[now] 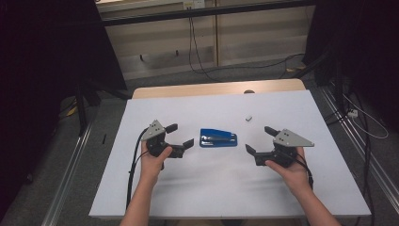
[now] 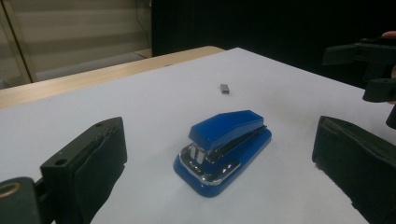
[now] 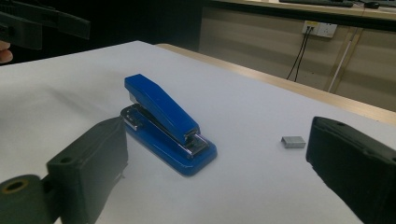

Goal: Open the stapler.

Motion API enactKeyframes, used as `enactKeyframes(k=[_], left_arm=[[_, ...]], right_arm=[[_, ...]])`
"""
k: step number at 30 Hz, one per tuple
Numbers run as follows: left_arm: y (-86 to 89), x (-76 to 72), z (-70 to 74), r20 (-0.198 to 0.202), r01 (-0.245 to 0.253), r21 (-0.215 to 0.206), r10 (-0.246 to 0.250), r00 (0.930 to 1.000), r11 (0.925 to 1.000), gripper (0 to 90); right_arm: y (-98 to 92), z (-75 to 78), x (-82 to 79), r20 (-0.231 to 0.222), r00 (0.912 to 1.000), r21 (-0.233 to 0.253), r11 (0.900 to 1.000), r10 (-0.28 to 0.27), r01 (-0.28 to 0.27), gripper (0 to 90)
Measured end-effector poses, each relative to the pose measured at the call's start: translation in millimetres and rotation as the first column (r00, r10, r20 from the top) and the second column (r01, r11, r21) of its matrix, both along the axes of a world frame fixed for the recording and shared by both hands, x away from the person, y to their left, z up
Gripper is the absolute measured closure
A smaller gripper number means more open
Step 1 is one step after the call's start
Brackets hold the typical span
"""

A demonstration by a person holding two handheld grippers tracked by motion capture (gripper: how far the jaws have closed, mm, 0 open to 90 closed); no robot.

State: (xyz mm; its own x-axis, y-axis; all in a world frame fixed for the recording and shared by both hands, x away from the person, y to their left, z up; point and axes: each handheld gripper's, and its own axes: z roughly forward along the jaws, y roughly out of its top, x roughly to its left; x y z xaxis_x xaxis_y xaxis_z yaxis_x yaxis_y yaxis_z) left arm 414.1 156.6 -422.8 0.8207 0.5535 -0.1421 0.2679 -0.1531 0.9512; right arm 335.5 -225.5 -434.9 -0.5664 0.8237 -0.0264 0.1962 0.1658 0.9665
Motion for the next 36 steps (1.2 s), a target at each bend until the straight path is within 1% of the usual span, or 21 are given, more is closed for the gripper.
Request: enactKeyframes(k=[2, 4, 8, 10, 11, 12, 13, 15, 16, 17, 18, 20, 21, 23, 26, 27, 28, 29, 31, 34, 36], left_arm=[[-2.7, 2.0, 0.6, -0.002, 0.004, 0.018, -0.004, 1.0000, 0.9998, 3.3], [-4.1, 4.6, 0.7, -0.008, 0.009, 0.011, -0.009, 0.9999, 0.9999, 4.2], [-3.9, 9.2, 1.1, -0.021, -0.014, 0.016, 0.014, 0.9997, 0.9998, 4.0], [-5.2, 11.3, 2.5, -0.020, -0.016, 0.012, 0.016, 0.9997, 0.9998, 4.0], [-5.9, 12.2, 3.3, -0.019, -0.014, 0.016, 0.014, 0.9997, 0.9998, 4.0], [-7.4, 13.4, 3.9, -0.021, -0.007, 0.018, 0.007, 0.9997, 0.9998, 4.0], [-8.5, 14.0, 4.2, -0.022, -0.006, 0.019, 0.006, 0.9997, 0.9998, 4.0], [-12.0, 16.8, 3.6, -0.025, 0.001, 0.033, 0.000, 0.9997, 0.9995, 4.1], [-12.0, 16.8, 3.6, -0.025, 0.001, 0.033, 0.000, 0.9997, 0.9995, 4.1], [-14.0, 19.0, 2.6, -0.039, 0.002, 0.037, -0.001, 0.9992, 0.9993, 4.0], [-14.0, 19.0, 2.6, -0.039, 0.002, 0.037, -0.001, 0.9992, 0.9993, 4.0], [-16.4, 23.3, 2.5, -0.043, 0.010, 0.042, -0.009, 0.9990, 0.9991, 4.0], [-16.4, 23.3, 2.5, -0.043, 0.010, 0.042, -0.009, 0.9990, 0.9991, 4.0], [-18.1, 28.6, 3.6, -0.051, 0.008, 0.045, -0.005, 0.9987, 0.9990, 4.0], [-19.3, 32.7, 3.3, -0.055, 0.005, 0.037, -0.003, 0.9985, 0.9993, 4.0], [-21.4, 35.8, 1.6, -0.063, 0.002, 0.038, 0.000, 0.9980, 0.9993, 4.0], [-22.0, 36.9, 0.4, -0.066, 0.004, 0.043, -0.001, 0.9978, 0.9991, 4.0], [-22.0, 36.9, 0.4, -0.066, 0.004, 0.043, -0.001, 0.9978, 0.9991, 4.0], [-19.7, 38.9, -1.9, -0.075, 0.000, 0.058, 0.004, 0.9972, 0.9983, 4.0], [-17.5, 39.6, -1.8, -0.077, -0.013, 0.063, 0.017, 0.9969, 0.9980, 3.4], [-17.9, 40.2, -3.2, -0.087, -0.016, 0.067, 0.022, 0.9960, 0.9976, 3.4]], right_arm=[[2.9, 0.1, 3.2, -0.007, 1.0000, -0.002, 1.000, 0.005, -0.005, 7.7], [6.3, 0.2, 7.5, -0.012, 0.9999, -0.004, 1.000, 0.009, -0.009, 8.7], [11.8, -0.7, 14.5, -0.028, 0.9992, -0.007, 1.000, 0.028, -0.028, 13.8], [16.7, -1.1, 18.6, -0.049, 0.9963, -0.001, 0.998, 0.070, -0.070, 23.6], [16.7, -1.1, 18.6, -0.049, 0.9963, -0.001, 0.998, 0.070, -0.070, 23.6], [20.6, -0.7, 20.9, -0.066, 0.9934, -0.003, 0.996, 0.094, -0.094, 30.7], [20.6, -0.7, 20.9, -0.066, 0.9934, -0.003, 0.996, 0.094, -0.094, 30.7], [24.8, -0.4, 25.4, -0.090, 0.9875, 0.002, 0.992, 0.130, -0.130, 44.8], [24.8, -0.4, 25.4, -0.090, 0.9875, 0.002, 0.992, 0.130, -0.130, 44.8], [28.2, -0.4, 29.0, -0.105, 0.9844, -0.003, 0.990, 0.141, -0.142, 51.6], [28.2, -0.4, 29.0, -0.105, 0.9844, -0.003, 0.990, 0.141, -0.142, 51.6], [33.0, -1.4, 35.8, -0.119, 0.9797, -0.005, 0.987, 0.162, -0.163, 63.3], [33.0, -1.4, 35.8, -0.119, 0.9797, -0.005, 0.987, 0.162, -0.163, 63.3], [38.9, -3.6, 42.9, -0.144, 0.9713, -0.010, 0.981, 0.190, -0.193, 73.4], [43.1, -4.9, 45.5, -0.149, 0.9671, -0.016, 0.977, 0.206, -0.211, 78.8], [48.2, -7.2, 49.1, -0.171, 0.9602, -0.013, 0.974, 0.221, -0.227, 84.4], [49.9, -8.0, 50.2, -0.182, 0.9571, -0.013, 0.973, 0.225, -0.231, 86.7], [49.9, -8.0, 50.2, -0.182, 0.9571, -0.013, 0.973, 0.225, -0.231, 86.7], [58.7, -11.1, 55.4, -0.221, 0.9455, -0.030, 0.967, 0.239, -0.252, 90.0], [63.6, -11.7, 57.6, -0.233, 0.9407, -0.036, 0.964, 0.247, -0.262, 90.0], [69.0, -11.5, 59.9, -0.241, 0.9365, -0.062, 0.959, 0.254, -0.277, 90.0]])
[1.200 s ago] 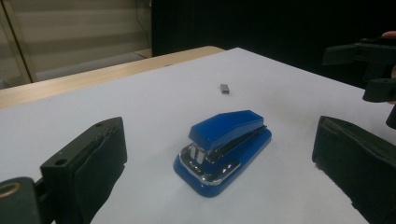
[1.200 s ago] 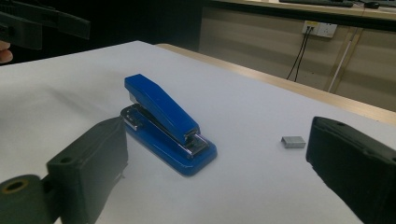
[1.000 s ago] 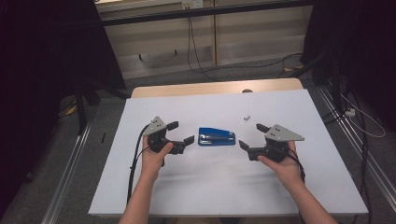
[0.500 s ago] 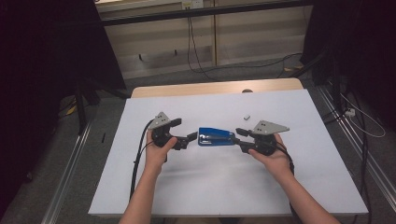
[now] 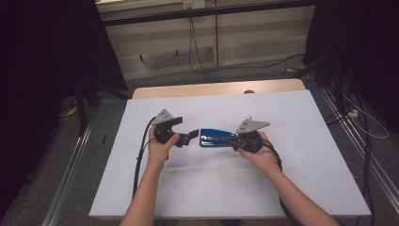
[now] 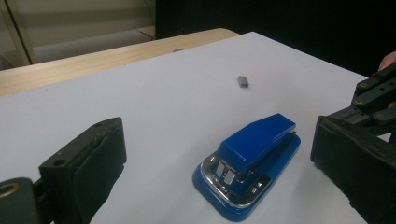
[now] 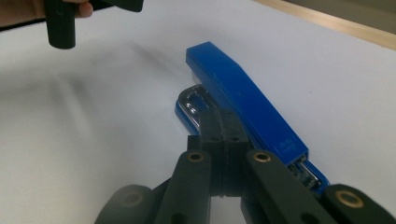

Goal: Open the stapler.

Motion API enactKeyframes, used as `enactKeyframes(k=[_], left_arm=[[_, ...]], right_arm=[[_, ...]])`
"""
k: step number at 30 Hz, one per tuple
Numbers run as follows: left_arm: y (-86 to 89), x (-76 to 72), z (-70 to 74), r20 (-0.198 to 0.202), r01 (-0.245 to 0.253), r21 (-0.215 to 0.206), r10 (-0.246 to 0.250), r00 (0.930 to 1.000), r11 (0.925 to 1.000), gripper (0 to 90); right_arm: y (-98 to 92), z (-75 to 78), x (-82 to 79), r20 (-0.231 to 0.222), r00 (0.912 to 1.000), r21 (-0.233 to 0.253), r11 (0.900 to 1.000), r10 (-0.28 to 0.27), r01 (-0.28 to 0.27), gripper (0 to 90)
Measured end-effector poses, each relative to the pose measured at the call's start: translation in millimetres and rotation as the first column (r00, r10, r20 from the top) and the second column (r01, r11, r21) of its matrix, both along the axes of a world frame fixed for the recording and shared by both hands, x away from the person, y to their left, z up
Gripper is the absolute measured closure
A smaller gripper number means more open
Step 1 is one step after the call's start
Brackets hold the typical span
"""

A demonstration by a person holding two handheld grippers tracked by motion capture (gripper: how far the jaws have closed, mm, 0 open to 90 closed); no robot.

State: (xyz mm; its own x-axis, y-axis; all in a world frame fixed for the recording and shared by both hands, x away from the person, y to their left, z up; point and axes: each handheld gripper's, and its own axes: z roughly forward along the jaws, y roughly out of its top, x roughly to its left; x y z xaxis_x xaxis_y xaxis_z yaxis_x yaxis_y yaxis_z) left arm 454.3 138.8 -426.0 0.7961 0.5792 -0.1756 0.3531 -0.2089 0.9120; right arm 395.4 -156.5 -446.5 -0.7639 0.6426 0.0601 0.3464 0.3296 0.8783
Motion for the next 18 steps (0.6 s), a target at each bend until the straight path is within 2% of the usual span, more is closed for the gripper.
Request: enactKeyframes(k=[1, 3, 4, 8, 10, 14, 17, 18], left_arm=[[-1.1, 0.5, -1.5, -0.009, 0.001, 0.005, -0.001, 1.0000, 1.0000, 3.3], [-2.9, 0.7, -3.5, -0.016, -0.001, 0.026, 0.001, 0.9999, 0.9997, 3.5], [-3.8, 0.9, -4.8, -0.017, 0.002, 0.035, -0.001, 0.9999, 0.9994, 5.1], [-5.3, 2.2, -7.2, -0.029, 0.005, 0.029, -0.004, 0.9996, 0.9996, 5.1], [-5.6, 2.7, -8.0, -0.027, 0.007, 0.030, -0.006, 0.9996, 0.9995, 5.1], [-5.4, 4.4, -10.0, -0.032, -0.017, 0.062, 0.019, 0.9993, 0.9979, 6.3], [-6.1, 4.4, -11.5, -0.037, -0.017, 0.067, 0.020, 0.9991, 0.9976, 6.8], [-6.0, 4.5, -11.6, -0.035, -0.016, 0.074, 0.018, 0.9992, 0.9971, 7.0]], right_arm=[[5.1, 0.3, 3.1, -0.001, 1.0000, -0.022, 1.000, 0.008, -0.008, 90.0], [6.6, 0.3, 4.3, -0.004, 0.9999, -0.028, 1.000, 0.011, -0.012, 90.0], [11.4, -0.5, 7.3, -0.011, 0.9995, -0.044, 0.999, 0.030, -0.031, 90.0], [19.0, -2.4, 10.5, -0.004, 0.9990, -0.074, 0.996, 0.045, -0.046, 90.0], [27.3, -5.0, 14.4, -0.004, 0.9981, -0.109, 0.992, 0.062, -0.062, 90.0], [34.2, -7.3, 18.3, 0.003, 0.9971, -0.138, 0.988, 0.076, -0.075, 90.0], [39.3, -8.3, 21.1, 0.005, 0.9971, -0.147, 0.986, 0.076, -0.074, 90.0], [41.3, -9.0, 22.0, 0.008, 0.9971, -0.166, 0.983, 0.076, -0.074, 90.0]])
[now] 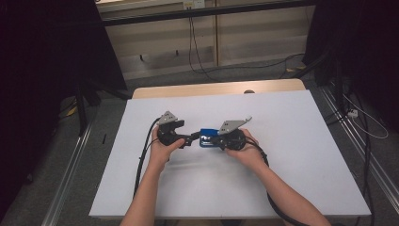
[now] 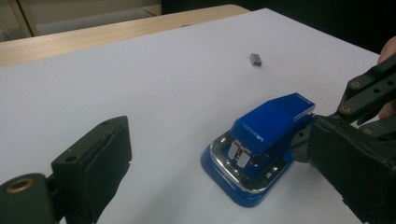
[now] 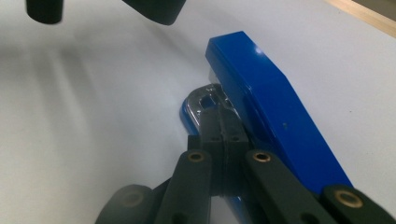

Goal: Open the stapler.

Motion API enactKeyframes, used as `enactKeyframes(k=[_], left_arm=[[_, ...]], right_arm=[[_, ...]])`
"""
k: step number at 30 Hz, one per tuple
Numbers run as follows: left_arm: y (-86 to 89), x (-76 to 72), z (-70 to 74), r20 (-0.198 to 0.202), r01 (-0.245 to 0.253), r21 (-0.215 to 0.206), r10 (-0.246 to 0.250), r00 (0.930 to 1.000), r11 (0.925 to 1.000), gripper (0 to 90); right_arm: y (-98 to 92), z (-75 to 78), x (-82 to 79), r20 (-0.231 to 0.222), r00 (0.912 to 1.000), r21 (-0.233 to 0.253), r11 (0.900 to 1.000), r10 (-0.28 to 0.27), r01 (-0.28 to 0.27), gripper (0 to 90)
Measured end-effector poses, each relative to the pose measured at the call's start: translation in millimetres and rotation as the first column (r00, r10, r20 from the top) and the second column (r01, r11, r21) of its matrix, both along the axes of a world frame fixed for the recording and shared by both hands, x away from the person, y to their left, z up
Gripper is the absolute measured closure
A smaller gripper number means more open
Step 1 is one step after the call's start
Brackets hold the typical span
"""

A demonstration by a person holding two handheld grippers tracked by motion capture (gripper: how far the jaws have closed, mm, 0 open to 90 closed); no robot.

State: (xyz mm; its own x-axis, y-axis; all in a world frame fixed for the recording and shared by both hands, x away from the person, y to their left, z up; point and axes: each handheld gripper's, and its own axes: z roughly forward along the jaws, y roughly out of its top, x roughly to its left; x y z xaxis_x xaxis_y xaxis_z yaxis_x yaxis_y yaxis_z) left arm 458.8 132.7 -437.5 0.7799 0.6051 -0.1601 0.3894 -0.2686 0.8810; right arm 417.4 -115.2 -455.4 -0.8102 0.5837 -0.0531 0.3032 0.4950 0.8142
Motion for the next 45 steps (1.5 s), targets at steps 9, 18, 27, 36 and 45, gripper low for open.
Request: enactKeyframes(k=[9, 18, 27, 36, 45], left_arm=[[-0.7, 1.3, -3.9, -0.008, -0.002, 0.041, 0.003, 1.0000, 0.9991, 15.9], [-5.4, 0.3, -10.9, -0.025, 0.074, 0.128, -0.071, 0.9972, 0.9890, 51.8], [-15.3, 2.6, -16.8, -0.064, 0.144, 0.132, -0.136, 0.9886, 0.9807, 90.0], [-15.5, 3.8, -11.9, -0.071, 0.140, 0.098, -0.134, 0.9885, 0.9852, 90.0], [-20.8, 4.4, 7.0, -0.030, 0.146, 0.031, -0.145, 0.9890, 0.9888, 90.0]], right_arm=[[6.3, -4.7, 4.7, 0.011, 0.9999, -0.004, 1.000, 0.004, -0.004, 90.0], [4.8, -6.9, 4.6, -0.003, 1.0000, 0.024, 1.000, -0.005, 0.006, 90.0], [4.5, -6.7, 4.5, -0.020, 0.9997, 0.034, 0.999, -0.014, 0.015, 90.0], [3.2, -7.0, 5.1, -0.031, 0.9994, 0.042, 0.999, -0.016, 0.017, 90.0], [3.1, -7.8, 4.1, -0.028, 0.9993, 0.049, 0.998, -0.025, 0.026, 90.0]])
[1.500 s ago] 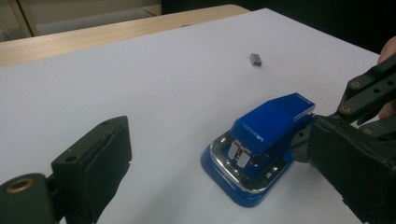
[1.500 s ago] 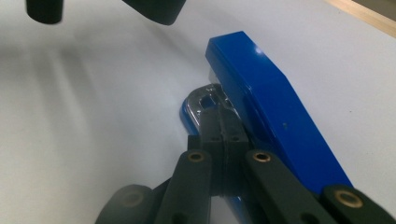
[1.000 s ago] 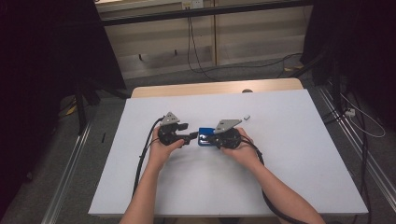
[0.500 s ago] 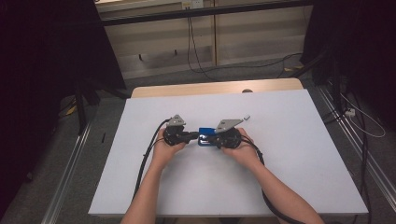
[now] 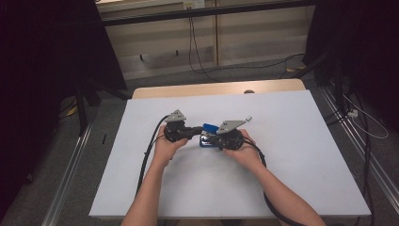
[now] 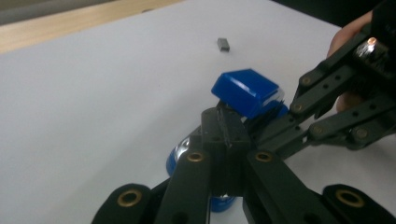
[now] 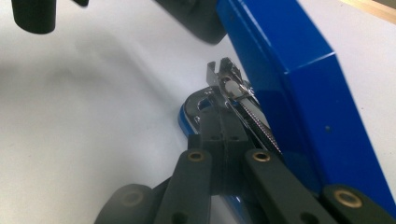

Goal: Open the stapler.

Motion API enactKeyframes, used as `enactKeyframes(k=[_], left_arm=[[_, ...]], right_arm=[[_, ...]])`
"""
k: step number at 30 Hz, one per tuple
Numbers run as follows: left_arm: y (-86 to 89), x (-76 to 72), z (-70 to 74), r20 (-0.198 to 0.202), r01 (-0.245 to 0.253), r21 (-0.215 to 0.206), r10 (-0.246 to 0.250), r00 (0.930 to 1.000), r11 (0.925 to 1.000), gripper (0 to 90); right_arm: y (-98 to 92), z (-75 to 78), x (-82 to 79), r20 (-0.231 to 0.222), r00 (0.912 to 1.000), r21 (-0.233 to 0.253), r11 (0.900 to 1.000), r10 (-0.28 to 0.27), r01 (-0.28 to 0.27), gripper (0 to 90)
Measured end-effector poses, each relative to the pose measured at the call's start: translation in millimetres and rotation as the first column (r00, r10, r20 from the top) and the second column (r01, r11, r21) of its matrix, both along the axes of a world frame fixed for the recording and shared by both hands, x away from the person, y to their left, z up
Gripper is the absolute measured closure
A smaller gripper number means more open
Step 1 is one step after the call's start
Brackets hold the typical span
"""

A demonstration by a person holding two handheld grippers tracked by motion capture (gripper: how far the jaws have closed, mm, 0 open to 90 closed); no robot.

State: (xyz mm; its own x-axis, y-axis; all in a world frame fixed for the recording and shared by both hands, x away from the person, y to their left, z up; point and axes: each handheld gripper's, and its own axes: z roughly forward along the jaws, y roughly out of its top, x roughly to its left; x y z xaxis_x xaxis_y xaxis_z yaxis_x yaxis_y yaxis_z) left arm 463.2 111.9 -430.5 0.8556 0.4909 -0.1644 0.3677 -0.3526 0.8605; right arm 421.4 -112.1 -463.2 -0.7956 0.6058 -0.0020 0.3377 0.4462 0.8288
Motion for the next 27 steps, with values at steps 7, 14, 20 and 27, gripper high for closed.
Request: enactKeyframes(k=[7, 14, 20, 27], left_arm=[[-0.3, 1.0, 0.9, -0.002, 0.001, -0.013, -0.001, 1.0000, 0.9999, 90.0], [-1.0, 1.5, 2.0, -0.008, -0.004, -0.016, 0.004, 1.0000, 0.9999, 90.0], [-0.6, 1.9, 1.7, -0.007, -0.002, -0.012, 0.002, 1.0000, 0.9999, 90.0], [-2.3, 0.2, 4.4, 0.004, -0.001, -0.025, 0.001, 1.0000, 0.9997, 90.0]], right_arm=[[1.6, 0.4, -0.3, -0.002, 1.0000, 0.000, 1.000, -0.009, 0.009, 90.0], [4.5, 2.6, -0.5, -0.008, 0.9998, -0.013, 1.000, -0.019, 0.019, 90.0], [8.3, 6.5, -3.8, 0.016, 0.9962, 0.057, 0.995, -0.085, 0.084, 90.0], [13.7, 10.0, -2.9, 0.048, 0.9872, 0.080, 0.986, -0.152, 0.148, 90.0]])
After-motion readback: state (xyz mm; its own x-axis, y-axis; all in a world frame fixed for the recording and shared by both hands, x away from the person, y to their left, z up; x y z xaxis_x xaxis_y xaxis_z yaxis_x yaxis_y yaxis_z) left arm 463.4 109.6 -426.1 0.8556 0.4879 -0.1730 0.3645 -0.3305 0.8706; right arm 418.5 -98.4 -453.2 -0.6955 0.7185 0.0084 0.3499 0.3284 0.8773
